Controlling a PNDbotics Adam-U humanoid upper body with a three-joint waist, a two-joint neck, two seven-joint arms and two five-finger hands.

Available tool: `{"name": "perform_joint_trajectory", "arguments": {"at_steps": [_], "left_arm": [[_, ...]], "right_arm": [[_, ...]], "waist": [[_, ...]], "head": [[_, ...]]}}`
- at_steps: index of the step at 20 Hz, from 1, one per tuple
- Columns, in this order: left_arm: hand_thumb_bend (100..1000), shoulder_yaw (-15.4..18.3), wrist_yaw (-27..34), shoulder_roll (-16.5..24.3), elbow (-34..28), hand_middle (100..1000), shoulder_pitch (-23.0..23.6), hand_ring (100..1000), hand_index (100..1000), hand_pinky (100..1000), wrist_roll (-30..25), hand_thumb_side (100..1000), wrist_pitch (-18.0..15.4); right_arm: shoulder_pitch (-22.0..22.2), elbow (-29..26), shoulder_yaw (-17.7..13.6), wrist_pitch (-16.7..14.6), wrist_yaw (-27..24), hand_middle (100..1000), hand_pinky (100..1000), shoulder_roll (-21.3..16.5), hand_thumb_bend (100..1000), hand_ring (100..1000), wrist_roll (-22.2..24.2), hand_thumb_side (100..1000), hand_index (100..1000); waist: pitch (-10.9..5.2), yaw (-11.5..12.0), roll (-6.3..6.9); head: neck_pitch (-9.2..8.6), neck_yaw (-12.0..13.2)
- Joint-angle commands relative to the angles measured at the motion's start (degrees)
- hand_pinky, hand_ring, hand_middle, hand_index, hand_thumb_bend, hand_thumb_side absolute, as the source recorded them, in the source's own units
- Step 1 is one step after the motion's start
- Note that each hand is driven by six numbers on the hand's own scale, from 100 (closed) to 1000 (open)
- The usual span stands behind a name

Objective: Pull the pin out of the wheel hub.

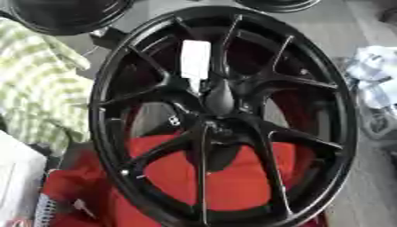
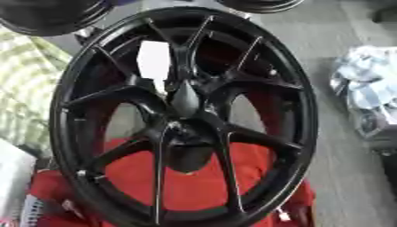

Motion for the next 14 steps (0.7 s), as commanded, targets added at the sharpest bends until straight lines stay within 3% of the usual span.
{"name": "perform_joint_trajectory", "arguments": {"at_steps": [1,9,14], "left_arm": [[100,1.1,0.4,1.2,-0.9,598,-0.3,629,762,564,0.0,536,0.2],[100,0.8,0.4,1.4,-0.9,599,-0.3,631,765,565,-0.5,533,0.5],[100,-1.3,-1.8,6.4,-0.9,611,-3.6,643,776,585,-3.9,476,0.7]], "right_arm": [[0.3,-0.7,-0.1,0.0,-0.5,799,972,-1.0,100,818,0.1,603,739],[0.2,-0.7,0.1,0.2,-0.2,799,960,-0.6,100,811,0.2,608,739],[0.4,-0.7,0.3,0.7,0.1,798,962,-0.8,100,811,0.0,615,739]], "waist": [[-1.40,-0.1,0.01],[-1.16,-0.3,-0.04],[-1.45,-0.3,0.26]], "head": [[-0.14,0.1],[0.12,0.1],[0.44,-0.1]]}}
